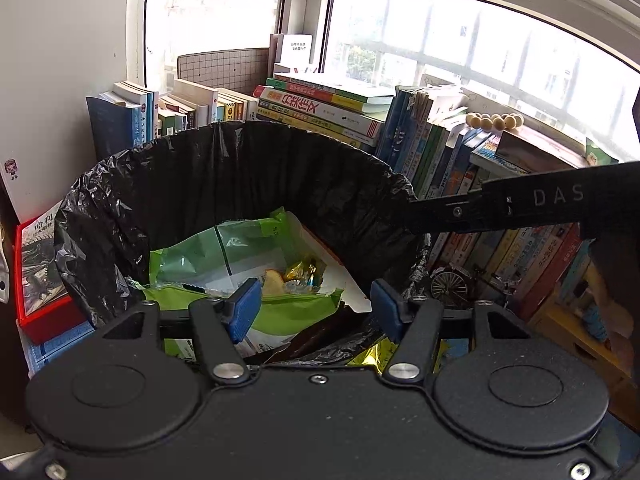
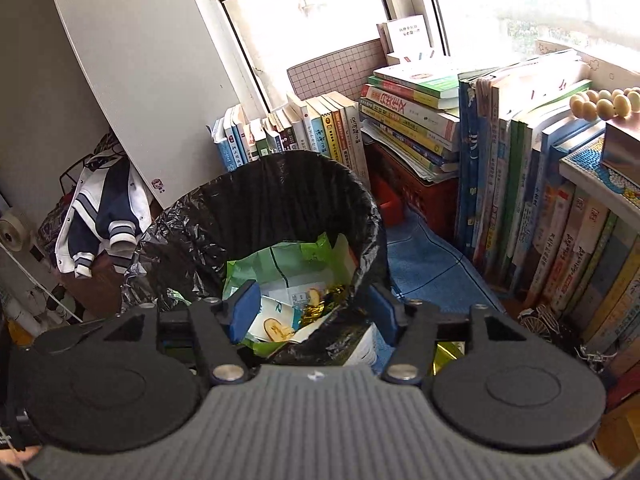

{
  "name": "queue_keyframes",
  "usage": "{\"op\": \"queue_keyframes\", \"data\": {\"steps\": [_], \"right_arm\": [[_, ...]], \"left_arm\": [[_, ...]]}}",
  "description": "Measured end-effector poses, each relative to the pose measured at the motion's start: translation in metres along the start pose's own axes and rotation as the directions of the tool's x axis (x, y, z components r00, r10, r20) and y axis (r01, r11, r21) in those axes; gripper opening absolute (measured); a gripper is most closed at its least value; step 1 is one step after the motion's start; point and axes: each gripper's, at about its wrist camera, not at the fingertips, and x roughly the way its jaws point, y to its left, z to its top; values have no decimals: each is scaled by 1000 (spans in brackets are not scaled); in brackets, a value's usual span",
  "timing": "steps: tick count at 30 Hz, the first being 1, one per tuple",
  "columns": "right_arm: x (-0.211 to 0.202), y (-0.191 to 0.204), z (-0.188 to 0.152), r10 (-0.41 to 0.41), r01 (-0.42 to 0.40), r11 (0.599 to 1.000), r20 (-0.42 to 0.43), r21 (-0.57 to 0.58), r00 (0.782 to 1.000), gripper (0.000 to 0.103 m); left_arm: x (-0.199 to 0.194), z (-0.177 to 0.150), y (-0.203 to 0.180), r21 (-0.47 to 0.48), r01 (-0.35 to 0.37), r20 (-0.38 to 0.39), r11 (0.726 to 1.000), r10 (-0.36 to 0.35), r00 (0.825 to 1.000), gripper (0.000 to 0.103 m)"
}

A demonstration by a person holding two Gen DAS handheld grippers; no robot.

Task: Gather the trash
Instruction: 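Bring both tools down to the clear plastic wrap and brown paper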

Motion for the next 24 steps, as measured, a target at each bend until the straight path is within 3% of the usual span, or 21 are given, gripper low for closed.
{"op": "queue_keyframes", "data": {"steps": [15,20,24], "right_arm": [[-15,-47,-43,-193,190,980,51,56,980,75],[-6,-58,-66,-258,257,965,8,51,966,76],[3,-65,-86,-295,297,954,-37,47,955,76]], "left_arm": [[-54,-25,-14,65,49,87,997,-55,995,62],[-63,-44,-29,95,36,128,995,-48,991,64],[-65,-60,-39,92,79,122,993,-90,988,65]]}}
